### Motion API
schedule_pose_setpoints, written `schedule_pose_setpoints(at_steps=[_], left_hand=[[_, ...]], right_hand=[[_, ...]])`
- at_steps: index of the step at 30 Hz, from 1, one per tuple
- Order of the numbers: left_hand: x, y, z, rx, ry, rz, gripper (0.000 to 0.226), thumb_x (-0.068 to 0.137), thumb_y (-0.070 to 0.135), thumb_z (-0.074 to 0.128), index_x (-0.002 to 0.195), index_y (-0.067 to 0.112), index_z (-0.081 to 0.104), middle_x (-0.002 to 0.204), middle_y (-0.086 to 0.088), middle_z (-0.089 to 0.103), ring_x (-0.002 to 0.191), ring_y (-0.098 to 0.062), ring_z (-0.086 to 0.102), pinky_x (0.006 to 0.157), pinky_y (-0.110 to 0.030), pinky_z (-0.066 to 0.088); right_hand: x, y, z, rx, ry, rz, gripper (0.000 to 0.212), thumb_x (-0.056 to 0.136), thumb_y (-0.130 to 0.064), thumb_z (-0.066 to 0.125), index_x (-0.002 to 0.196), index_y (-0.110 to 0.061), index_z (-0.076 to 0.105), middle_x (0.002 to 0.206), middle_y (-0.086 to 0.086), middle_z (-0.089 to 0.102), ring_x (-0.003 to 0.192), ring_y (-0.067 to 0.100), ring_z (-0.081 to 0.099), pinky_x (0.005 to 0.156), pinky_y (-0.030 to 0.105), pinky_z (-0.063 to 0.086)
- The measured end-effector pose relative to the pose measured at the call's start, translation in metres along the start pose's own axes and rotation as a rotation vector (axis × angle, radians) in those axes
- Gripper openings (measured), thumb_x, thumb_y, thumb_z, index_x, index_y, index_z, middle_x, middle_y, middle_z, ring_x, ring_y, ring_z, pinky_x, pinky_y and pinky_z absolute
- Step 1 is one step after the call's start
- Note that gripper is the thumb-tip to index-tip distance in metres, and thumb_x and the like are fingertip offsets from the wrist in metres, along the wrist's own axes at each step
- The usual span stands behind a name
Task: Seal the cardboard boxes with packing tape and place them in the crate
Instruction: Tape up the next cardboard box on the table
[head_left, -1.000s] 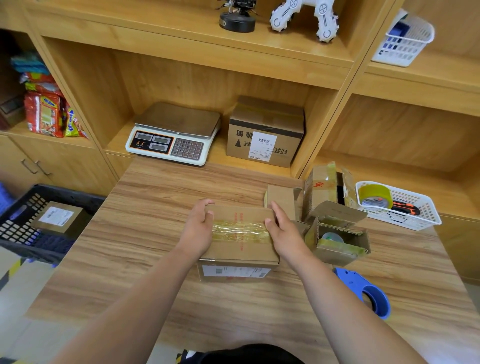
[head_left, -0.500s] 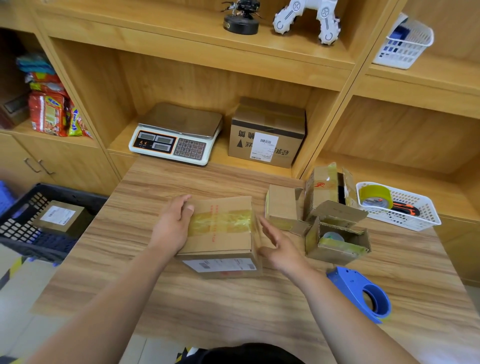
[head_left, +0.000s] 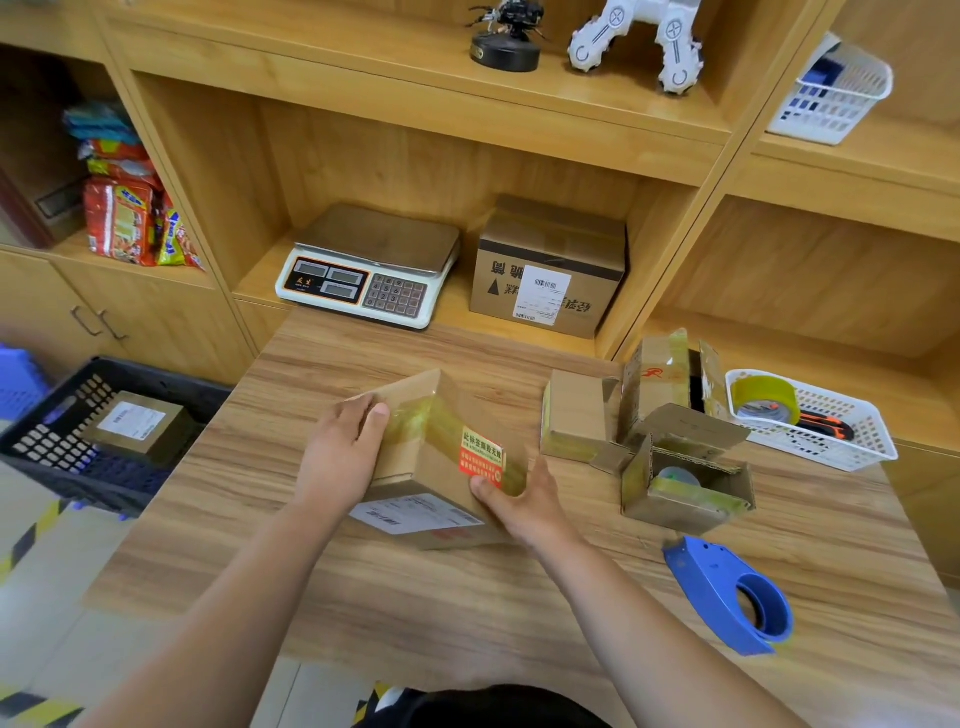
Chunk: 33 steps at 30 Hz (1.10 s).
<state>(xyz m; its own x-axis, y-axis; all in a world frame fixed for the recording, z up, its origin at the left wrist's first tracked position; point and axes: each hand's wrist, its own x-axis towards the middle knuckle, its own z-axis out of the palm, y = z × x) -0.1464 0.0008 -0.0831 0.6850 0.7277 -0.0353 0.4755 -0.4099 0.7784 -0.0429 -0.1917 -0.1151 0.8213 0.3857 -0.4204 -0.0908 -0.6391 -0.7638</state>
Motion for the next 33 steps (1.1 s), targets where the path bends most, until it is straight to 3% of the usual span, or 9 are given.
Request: schedule_pose_setpoints(at_steps=[5,9,12,14,16,19,23,26,33], left_hand=[[-0.011,-0.006,0.013,-0.14,-0.157,-0.048,0.053,0.1,0.046,0.027,0.15,0.028,0.023,0.155,-0.001,0.024,0.141,-0.02,0.021,0.113,-0.037,0.013],[-0.026,-0.004,0.031,-0.459,-0.226,-0.161,0.056,0.099,0.045,0.031,0.151,0.03,0.015,0.158,0.006,0.012,0.144,-0.01,0.009,0.119,-0.036,0.006],[-0.035,0.002,0.041,-0.596,-0.277,-0.181,0.057,0.097,0.033,0.046,0.149,0.022,0.024,0.154,0.0,0.025,0.141,-0.015,0.025,0.117,-0.038,0.023],[-0.037,0.004,0.047,-0.655,-0.273,-0.182,0.039,0.091,0.013,0.06,0.128,0.017,0.046,0.132,-0.008,0.052,0.123,-0.02,0.05,0.098,-0.027,0.046],[-0.036,0.003,0.05,-0.568,-0.259,-0.209,0.047,0.075,0.021,0.076,0.114,0.014,0.05,0.115,-0.007,0.058,0.115,-0.025,0.054,0.09,-0.031,0.048],[-0.035,-0.003,0.053,-0.302,-0.237,-0.223,0.068,0.053,0.044,0.07,0.112,0.015,0.051,0.109,-0.002,0.053,0.111,-0.022,0.048,0.096,-0.039,0.041],[-0.036,-0.009,0.057,-0.4,-0.214,-0.197,0.051,0.056,0.037,0.072,0.1,0.019,0.053,0.1,0.005,0.059,0.101,-0.016,0.056,0.083,-0.032,0.045],[-0.033,-0.015,0.06,-0.415,-0.226,-0.188,0.036,0.073,0.033,0.073,0.1,0.02,0.053,0.104,-0.001,0.062,0.104,-0.018,0.058,0.091,-0.038,0.047],[-0.029,-0.017,0.061,-0.336,-0.243,-0.181,0.043,0.068,0.048,0.058,0.1,0.021,0.051,0.108,-0.004,0.06,0.107,-0.021,0.055,0.095,-0.047,0.044]], right_hand=[[0.001,0.0,-0.002,0.082,0.013,0.046,0.099,0.068,-0.06,0.073,0.143,-0.014,0.027,0.137,0.01,0.046,0.126,0.024,0.046,0.106,0.038,0.038],[0.0,0.0,-0.018,-0.158,0.129,-0.024,0.114,0.062,-0.068,0.072,0.146,-0.01,0.023,0.139,0.012,0.041,0.132,0.027,0.035,0.109,0.039,0.034],[0.0,0.003,-0.027,-0.308,0.164,-0.053,0.125,0.061,-0.073,0.067,0.151,-0.01,0.008,0.146,0.011,0.032,0.138,0.028,0.025,0.113,0.039,0.026],[0.0,0.005,-0.032,-0.366,0.18,-0.076,0.125,0.063,-0.073,0.067,0.151,-0.011,0.003,0.148,0.012,0.029,0.139,0.028,0.022,0.115,0.038,0.022],[-0.002,0.005,-0.037,-0.385,0.176,-0.087,0.124,0.064,-0.073,0.066,0.151,-0.013,0.0,0.148,0.011,0.028,0.139,0.027,0.022,0.114,0.039,0.023],[-0.009,-0.001,-0.036,-0.551,0.239,-0.114,0.128,0.059,-0.083,0.056,0.151,-0.015,-0.001,0.145,0.008,0.031,0.134,0.027,0.025,0.111,0.042,0.021],[-0.017,-0.009,-0.011,-0.757,0.303,-0.16,0.137,0.049,-0.097,0.024,0.15,-0.01,-0.008,0.158,0.014,0.002,0.145,0.031,-0.003,0.114,0.051,-0.007],[-0.018,-0.013,0.011,-0.791,0.301,-0.169,0.137,0.05,-0.096,0.018,0.148,-0.005,-0.015,0.157,0.018,-0.015,0.141,0.032,-0.026,0.109,0.053,-0.021],[-0.011,-0.013,0.01,-0.757,0.348,-0.121,0.122,0.072,-0.084,0.035,0.148,0.001,-0.007,0.158,0.019,-0.009,0.143,0.031,-0.023,0.113,0.05,-0.018]])
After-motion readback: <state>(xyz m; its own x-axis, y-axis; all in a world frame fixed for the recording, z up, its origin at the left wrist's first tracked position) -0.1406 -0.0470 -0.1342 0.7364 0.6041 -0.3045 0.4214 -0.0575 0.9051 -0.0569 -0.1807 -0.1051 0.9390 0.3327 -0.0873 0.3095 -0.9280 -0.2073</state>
